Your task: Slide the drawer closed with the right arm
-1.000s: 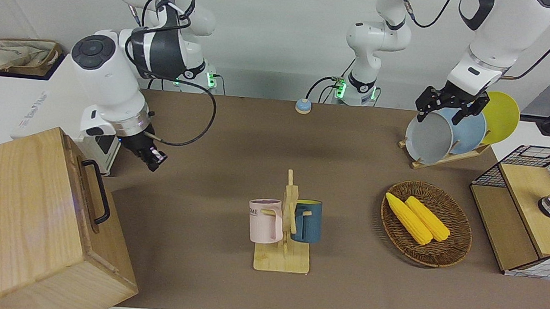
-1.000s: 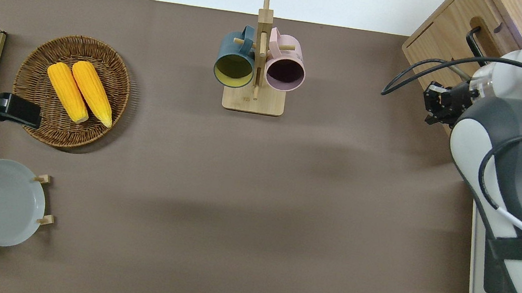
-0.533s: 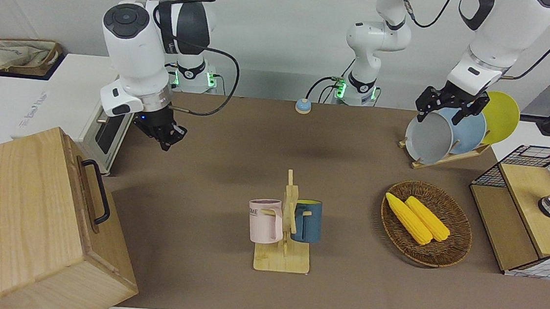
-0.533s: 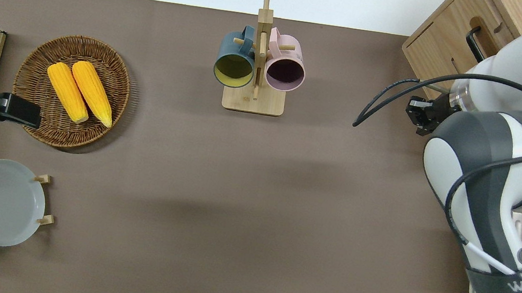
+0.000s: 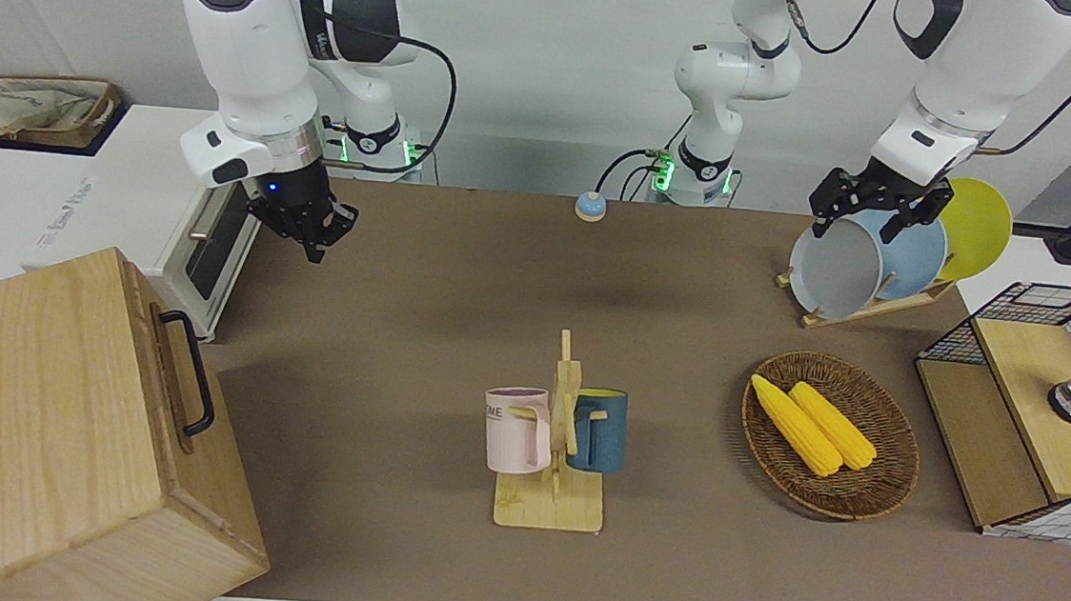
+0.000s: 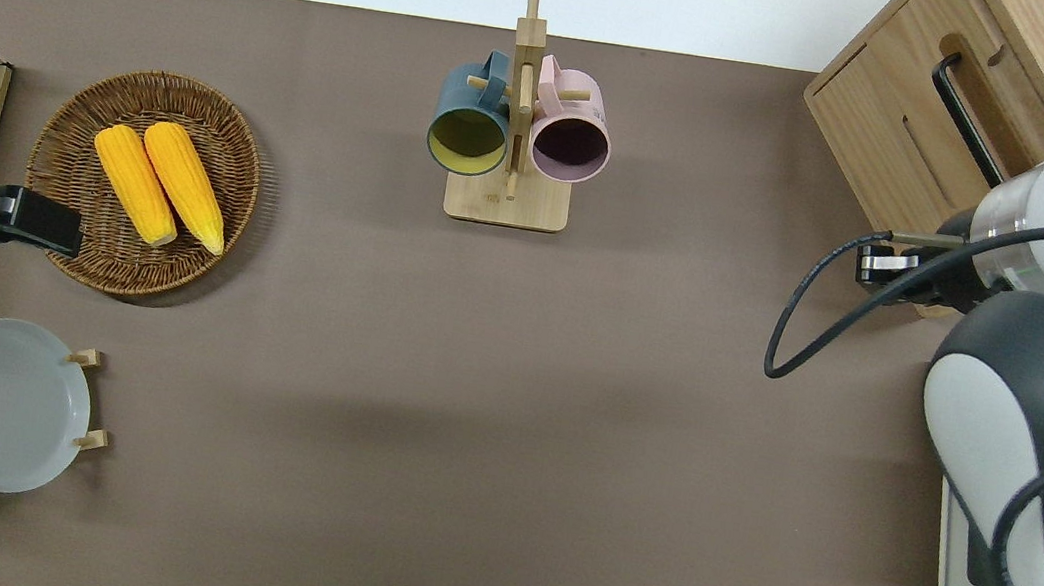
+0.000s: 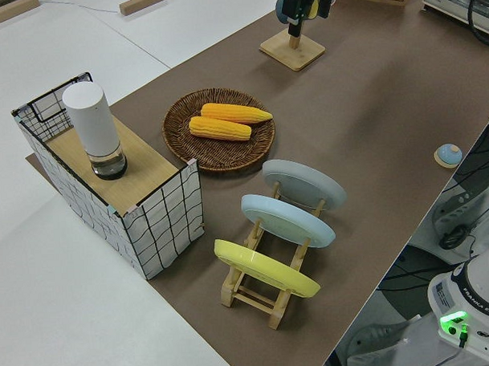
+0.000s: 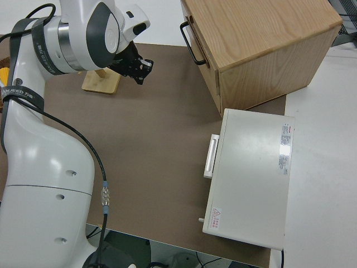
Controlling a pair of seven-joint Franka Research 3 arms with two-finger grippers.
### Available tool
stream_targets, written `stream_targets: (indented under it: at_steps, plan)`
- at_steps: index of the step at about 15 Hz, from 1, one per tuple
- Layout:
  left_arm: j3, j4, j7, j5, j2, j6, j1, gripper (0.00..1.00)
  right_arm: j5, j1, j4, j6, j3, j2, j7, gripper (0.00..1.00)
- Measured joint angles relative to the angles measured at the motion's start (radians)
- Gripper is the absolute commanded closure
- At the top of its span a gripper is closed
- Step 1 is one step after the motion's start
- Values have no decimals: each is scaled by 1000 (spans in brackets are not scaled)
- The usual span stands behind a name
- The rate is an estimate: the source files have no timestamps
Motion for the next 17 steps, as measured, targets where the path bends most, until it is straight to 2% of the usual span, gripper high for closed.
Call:
stream_targets:
  at_steps: [1,2,12,17]
  plan:
    - [0,0,0,0,0,0,0,7,0,0,0,-4,-1,-4,-7,393]
    - [0,0,0,0,0,0,0,7,0,0,0,-5,-1,-6,-12,37]
    - [0,0,0,0,0,0,0,7,0,-3,1,-8,-3,-7,-26,15]
    - [0,0,0,0,0,0,0,7,0,-3,13,-8,-3,-8,-51,15]
